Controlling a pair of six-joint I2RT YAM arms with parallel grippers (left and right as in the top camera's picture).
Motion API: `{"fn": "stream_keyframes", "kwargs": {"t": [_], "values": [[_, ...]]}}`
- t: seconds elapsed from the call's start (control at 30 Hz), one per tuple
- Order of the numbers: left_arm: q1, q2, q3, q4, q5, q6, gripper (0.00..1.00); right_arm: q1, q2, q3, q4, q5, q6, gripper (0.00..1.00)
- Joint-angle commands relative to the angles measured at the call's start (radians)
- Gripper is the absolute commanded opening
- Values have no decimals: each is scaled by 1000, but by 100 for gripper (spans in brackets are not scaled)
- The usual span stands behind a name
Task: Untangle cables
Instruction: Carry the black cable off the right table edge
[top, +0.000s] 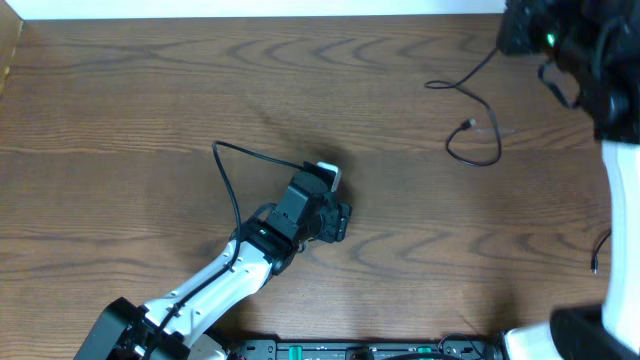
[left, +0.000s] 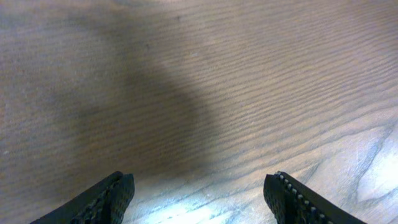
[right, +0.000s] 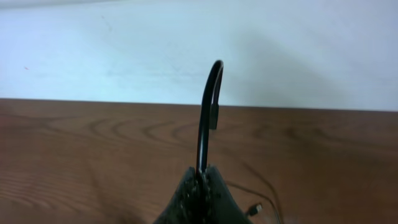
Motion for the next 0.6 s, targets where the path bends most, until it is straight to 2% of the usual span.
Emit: {"fn": "stream_keyframes", "kwargs": {"t": [0.0,0.1,0.3,0.47,0.57], "values": [[0,-3,-1,-21,9,9,73,-42,71,147,-29,-15,-22,1],[0,-3,-1,-32,9,9,73,-90,126,211,-60,-8,-22,1],[0,-3,-1,-23,9,9,73,-213,213,214,-95,-8,-26,1],[0,-3,-1,-11,9,8,73,-341,317,214,-61,10,-30,1],[0,-3,-1,-10,9,9,73,-424,386,214,-30,94,-30,1]]}}
